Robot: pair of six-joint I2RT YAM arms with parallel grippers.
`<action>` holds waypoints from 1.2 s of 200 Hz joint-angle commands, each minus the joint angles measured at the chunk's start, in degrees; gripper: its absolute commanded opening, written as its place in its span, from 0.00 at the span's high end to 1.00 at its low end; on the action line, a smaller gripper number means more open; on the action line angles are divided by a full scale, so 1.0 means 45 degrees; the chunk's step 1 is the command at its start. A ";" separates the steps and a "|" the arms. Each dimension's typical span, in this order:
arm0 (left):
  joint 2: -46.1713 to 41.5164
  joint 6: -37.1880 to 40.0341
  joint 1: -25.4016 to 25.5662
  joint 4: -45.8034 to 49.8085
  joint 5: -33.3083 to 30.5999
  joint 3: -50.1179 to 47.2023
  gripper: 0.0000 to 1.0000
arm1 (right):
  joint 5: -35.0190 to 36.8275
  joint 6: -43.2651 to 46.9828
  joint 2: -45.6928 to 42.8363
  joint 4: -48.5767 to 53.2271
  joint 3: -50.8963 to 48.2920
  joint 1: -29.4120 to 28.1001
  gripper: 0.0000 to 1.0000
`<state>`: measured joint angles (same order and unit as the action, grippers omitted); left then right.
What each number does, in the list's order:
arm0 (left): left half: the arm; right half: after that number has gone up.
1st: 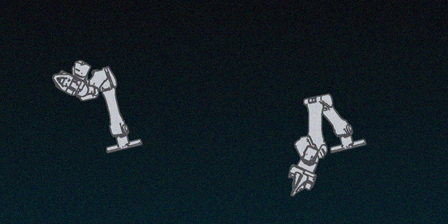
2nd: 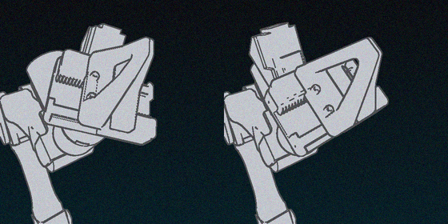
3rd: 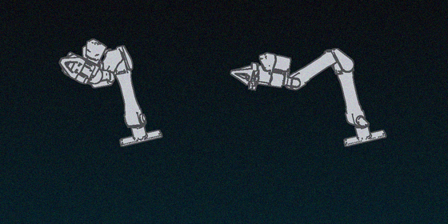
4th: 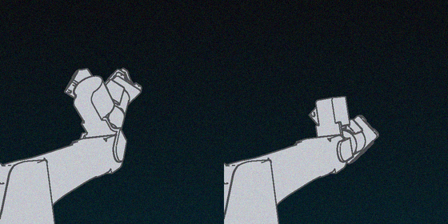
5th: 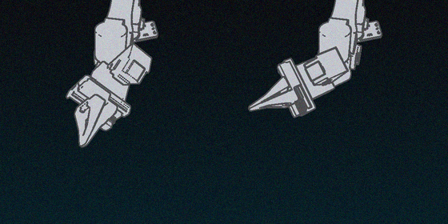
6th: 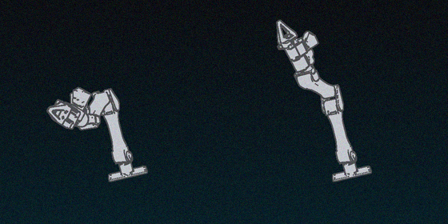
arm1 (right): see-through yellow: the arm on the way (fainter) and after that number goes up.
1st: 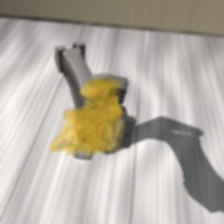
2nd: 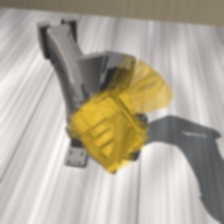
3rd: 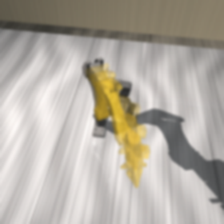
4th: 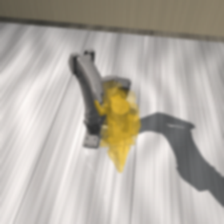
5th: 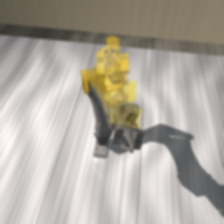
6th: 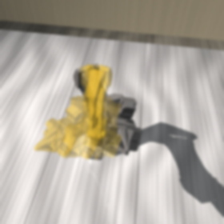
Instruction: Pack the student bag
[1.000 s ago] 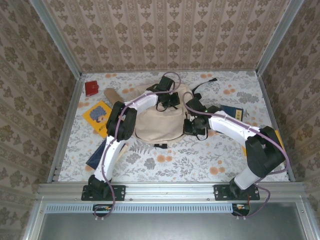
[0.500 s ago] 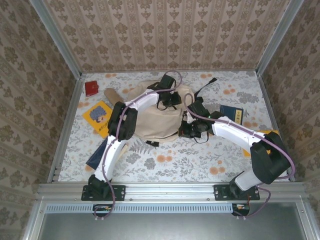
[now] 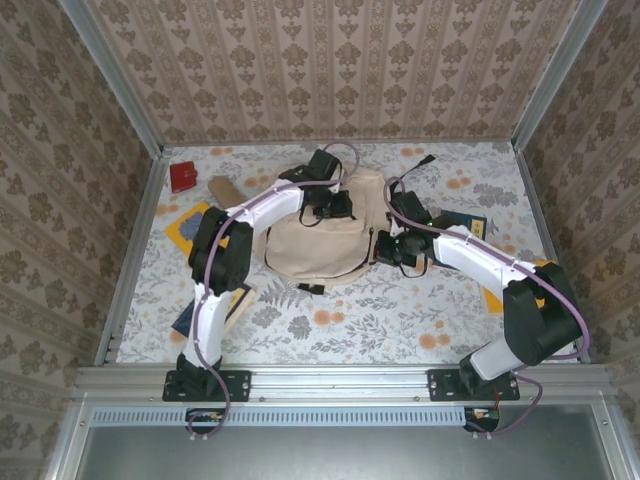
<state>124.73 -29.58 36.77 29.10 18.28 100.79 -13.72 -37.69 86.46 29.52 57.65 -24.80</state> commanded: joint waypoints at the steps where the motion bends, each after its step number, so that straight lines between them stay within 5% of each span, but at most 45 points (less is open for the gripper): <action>1: -0.0033 0.0245 0.0621 -0.0230 0.0348 -0.0898 0.92 | -0.0071 0.0130 0.0321 0.0345 0.0209 -0.0017 1.00; 73: 0.2295 -0.1018 0.1457 -0.0536 0.0284 0.0851 1.00 | -0.2488 -0.0220 0.0044 -0.1256 -0.0840 -0.0128 1.00; 129: 0.3151 -0.1763 0.1437 -0.0375 -0.0103 0.1535 1.00 | -0.4814 -0.1628 0.0156 -0.4359 -0.2057 -0.1459 1.00; 183: 0.3112 -0.1702 0.1244 -0.0165 0.0113 0.1993 1.00 | -0.3800 -0.1901 0.0091 -0.4275 -0.2145 -0.1618 1.00; 211: 0.2510 -0.1309 0.0962 0.0158 0.0646 0.2385 0.94 | -0.2549 -0.1856 -0.1142 -0.3402 -0.2527 -0.0902 0.66; 240: 0.1487 -0.1083 0.0483 0.0251 0.1247 0.2344 0.75 | -0.2023 -0.2069 -0.2296 -0.2818 -0.2991 0.0161 0.54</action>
<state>135.85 -35.88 41.56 28.32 22.33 110.00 -26.70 -45.67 80.90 12.80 45.80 -27.62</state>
